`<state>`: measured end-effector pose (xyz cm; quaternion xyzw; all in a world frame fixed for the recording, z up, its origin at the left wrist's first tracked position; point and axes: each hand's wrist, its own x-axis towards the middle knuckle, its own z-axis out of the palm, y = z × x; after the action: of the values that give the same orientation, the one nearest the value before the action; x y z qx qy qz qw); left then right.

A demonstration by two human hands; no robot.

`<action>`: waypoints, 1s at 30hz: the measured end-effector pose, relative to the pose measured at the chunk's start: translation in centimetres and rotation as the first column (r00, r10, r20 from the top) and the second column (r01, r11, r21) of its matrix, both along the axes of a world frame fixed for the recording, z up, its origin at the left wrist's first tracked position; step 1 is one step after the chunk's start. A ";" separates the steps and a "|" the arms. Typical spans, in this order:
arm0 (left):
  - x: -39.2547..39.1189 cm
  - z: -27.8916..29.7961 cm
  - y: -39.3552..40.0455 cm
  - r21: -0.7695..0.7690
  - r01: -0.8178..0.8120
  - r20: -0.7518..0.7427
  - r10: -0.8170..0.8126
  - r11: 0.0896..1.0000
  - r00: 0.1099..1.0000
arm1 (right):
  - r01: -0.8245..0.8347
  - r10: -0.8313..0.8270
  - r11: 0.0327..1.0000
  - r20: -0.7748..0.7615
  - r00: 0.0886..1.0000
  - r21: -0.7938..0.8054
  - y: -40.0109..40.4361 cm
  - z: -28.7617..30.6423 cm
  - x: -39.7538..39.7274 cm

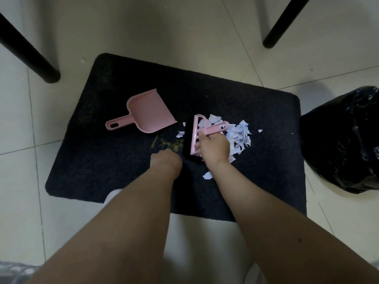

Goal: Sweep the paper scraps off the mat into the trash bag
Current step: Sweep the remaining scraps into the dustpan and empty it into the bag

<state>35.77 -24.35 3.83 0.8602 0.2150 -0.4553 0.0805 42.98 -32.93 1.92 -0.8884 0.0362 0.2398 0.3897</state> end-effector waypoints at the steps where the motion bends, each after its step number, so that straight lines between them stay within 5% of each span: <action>1: 0.3 0.1 0.4 0.009 -0.019 0.004 0.018 1.000 1.000 | 0.011 -0.010 0.999 -0.030 0.999 0.038 1.1 -0.4 -0.2; 5: 1.2 0.1 1.6 0.015 -0.068 0.000 0.068 0.998 0.998 | -0.028 0.030 0.999 -0.091 0.995 0.016 4.2 -1.2 -0.2; 11: 1.7 -0.8 1.5 -0.027 0.001 -0.158 -0.006 1.000 0.987 | 0.023 0.007 0.970 0.124 0.992 -0.241 2.5 -0.7 0.7; 16: 1.6 -1.1 1.2 -0.039 0.001 -0.130 -0.006 0.999 0.991 | 0.069 -0.043 0.989 0.196 0.980 -0.127 1.0 -0.1 0.9; 21: 1.2 -1.4 1.3 -0.015 -0.044 -0.038 0.044 0.999 0.998 | -0.089 0.091 0.996 0.061 0.994 -0.023 3.7 -1.1 -0.3; 24: 1.0 -1.6 1.6 -0.023 -0.064 -0.052 0.063 0.998 0.997 | -0.132 0.132 0.989 -0.010 0.991 -0.069 3.9 -1.8 -0.4; 30: 0.9 -1.7 1.1 -0.033 -0.023 -0.094 0.020 0.999 0.995 | -0.022 0.064 0.959 0.143 0.988 -0.281 0.5 -0.6 0.7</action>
<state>36.68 -23.20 2.15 0.8342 0.2199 -0.4977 0.0899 43.65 -32.43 1.33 -0.9506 0.0206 0.1727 0.2571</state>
